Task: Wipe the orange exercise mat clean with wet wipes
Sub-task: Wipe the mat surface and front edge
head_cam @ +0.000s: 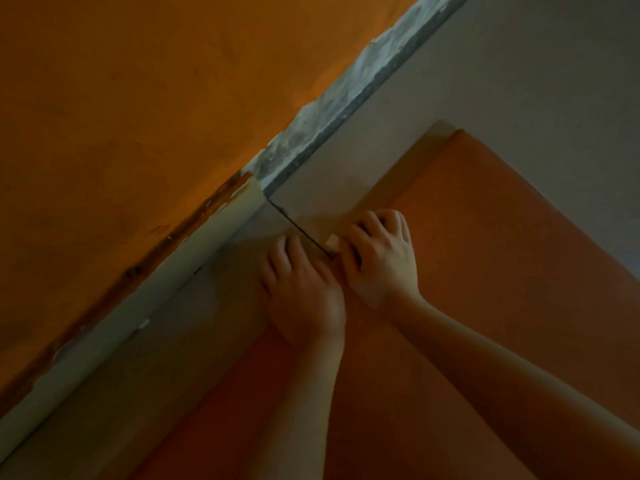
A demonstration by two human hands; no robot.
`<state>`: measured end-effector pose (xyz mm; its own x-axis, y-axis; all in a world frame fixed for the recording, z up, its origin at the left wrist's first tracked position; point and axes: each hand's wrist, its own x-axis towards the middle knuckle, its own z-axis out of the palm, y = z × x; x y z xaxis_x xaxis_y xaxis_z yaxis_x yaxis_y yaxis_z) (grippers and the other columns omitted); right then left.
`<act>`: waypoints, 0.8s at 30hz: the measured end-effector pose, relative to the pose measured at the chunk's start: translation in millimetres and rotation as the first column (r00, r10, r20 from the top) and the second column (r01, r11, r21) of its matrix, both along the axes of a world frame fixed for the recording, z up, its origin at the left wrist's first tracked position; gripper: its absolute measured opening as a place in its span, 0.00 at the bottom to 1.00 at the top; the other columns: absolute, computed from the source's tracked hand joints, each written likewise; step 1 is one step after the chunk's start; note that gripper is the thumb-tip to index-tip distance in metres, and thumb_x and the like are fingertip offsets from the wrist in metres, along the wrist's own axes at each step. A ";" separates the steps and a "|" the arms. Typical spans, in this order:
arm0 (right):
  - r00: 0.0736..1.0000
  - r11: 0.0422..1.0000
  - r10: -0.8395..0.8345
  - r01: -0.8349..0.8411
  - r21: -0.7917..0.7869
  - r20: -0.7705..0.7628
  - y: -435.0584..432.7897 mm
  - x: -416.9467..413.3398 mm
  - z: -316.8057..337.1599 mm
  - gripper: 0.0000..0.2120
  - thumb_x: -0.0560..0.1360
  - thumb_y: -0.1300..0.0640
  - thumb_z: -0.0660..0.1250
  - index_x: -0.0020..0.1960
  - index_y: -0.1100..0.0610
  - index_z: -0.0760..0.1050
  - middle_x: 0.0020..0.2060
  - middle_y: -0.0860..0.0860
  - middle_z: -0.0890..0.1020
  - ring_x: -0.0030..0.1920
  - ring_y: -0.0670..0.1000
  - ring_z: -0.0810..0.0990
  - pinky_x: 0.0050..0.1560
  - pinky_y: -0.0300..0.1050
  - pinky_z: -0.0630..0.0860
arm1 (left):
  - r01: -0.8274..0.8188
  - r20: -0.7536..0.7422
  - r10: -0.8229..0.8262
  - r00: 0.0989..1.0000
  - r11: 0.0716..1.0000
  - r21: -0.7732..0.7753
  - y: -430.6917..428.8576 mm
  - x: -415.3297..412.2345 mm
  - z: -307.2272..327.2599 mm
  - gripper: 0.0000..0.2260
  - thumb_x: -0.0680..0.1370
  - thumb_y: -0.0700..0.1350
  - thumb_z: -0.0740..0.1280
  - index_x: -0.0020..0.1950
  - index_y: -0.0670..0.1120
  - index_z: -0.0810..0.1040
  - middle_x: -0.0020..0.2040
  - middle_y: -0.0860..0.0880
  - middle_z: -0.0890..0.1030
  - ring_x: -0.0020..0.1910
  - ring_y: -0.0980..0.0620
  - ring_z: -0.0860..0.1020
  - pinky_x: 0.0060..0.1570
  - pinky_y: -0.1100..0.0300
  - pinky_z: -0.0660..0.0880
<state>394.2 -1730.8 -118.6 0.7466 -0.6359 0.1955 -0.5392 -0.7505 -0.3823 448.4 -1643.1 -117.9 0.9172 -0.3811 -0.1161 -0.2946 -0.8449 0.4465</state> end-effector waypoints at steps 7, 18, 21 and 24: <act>0.998 0.995 0.024 -0.018 0.097 -0.060 -5.7 0.3 5.0 0.11 0.74 0.51 0.61 0.41 0.55 0.79 0.40 0.49 0.79 0.49 0.54 0.70 0.56 0.49 0.65 | 0.001 0.090 -0.007 0.996 0.998 0.057 -1.0 -1.6 -7.7 0.20 0.79 0.48 0.53 0.59 0.41 0.79 0.63 0.43 0.77 0.59 0.39 0.74 0.56 0.43 0.71; 0.985 0.995 0.079 -0.069 0.070 -0.155 -115.1 5.0 15.2 0.17 0.72 0.51 0.56 0.37 0.57 0.80 0.43 0.55 0.79 0.50 0.60 0.76 0.57 0.55 0.65 | -0.036 0.153 0.029 0.988 0.999 0.041 -0.9 -5.8 -5.2 0.21 0.80 0.47 0.51 0.62 0.40 0.78 0.63 0.45 0.77 0.62 0.40 0.71 0.58 0.43 0.70; 0.964 0.997 0.004 0.016 0.075 -0.265 -166.2 -5.7 20.0 0.13 0.78 0.54 0.59 0.46 0.57 0.82 0.52 0.52 0.77 0.58 0.56 0.69 0.58 0.49 0.60 | -0.035 0.142 0.028 0.990 0.998 0.047 -1.6 -6.7 -5.3 0.22 0.80 0.47 0.50 0.64 0.41 0.77 0.65 0.45 0.76 0.63 0.41 0.71 0.60 0.43 0.69; 0.991 0.988 -0.101 0.109 0.111 -0.083 -166.0 -10.8 7.7 0.10 0.76 0.58 0.64 0.43 0.59 0.83 0.47 0.54 0.78 0.52 0.58 0.70 0.54 0.47 0.61 | -0.029 0.144 0.020 0.989 0.998 0.059 1.0 -5.3 -8.3 0.22 0.80 0.48 0.50 0.64 0.41 0.77 0.65 0.45 0.76 0.63 0.40 0.71 0.60 0.42 0.70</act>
<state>383.4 -1896.8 -111.0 0.6845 -0.7265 0.0613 -0.6437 -0.6417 -0.4169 443.1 -1642.1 -126.3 0.9351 -0.3544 -0.0051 -0.3305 -0.8771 0.3486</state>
